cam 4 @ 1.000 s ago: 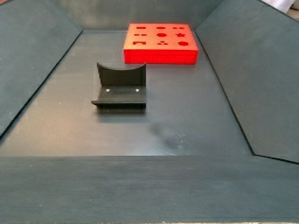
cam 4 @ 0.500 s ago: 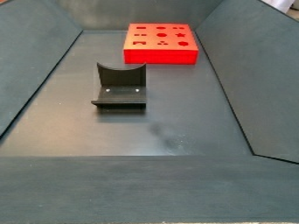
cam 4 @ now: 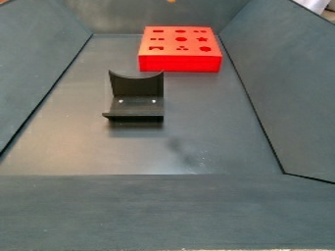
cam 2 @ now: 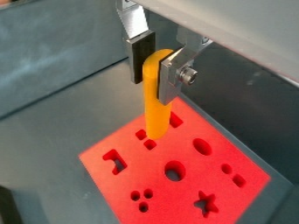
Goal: Pick up the oval object. Move up. Move to above the board. Insert the oval object.
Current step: Insert the oval object.
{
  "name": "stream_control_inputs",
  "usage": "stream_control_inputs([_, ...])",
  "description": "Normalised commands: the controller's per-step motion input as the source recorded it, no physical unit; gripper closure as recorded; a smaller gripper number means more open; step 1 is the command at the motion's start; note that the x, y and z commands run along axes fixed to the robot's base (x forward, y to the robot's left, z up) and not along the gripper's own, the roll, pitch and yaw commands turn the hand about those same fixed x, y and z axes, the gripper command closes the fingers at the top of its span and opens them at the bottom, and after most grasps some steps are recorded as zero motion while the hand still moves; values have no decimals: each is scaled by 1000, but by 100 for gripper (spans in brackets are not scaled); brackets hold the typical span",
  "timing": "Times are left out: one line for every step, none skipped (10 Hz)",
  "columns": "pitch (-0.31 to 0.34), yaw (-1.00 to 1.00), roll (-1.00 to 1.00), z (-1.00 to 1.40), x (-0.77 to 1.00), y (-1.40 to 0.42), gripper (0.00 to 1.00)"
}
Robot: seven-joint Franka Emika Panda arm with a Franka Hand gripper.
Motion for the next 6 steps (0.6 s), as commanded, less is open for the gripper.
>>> stream_control_inputs([-10, 669, 149, -797, 103, -40, 100])
stream_control_inputs([-40, 426, 203, -746, 0, -123, 100])
stream_control_inputs([-20, 0, 0, 0, 0, 0, 100])
stream_control_inputs([6, 83, 174, -291, 0, -186, 100])
stream_control_inputs([70, 0, 211, -234, 0, -306, 100])
stream_control_inputs([73, 0, 141, -74, 0, -231, 100])
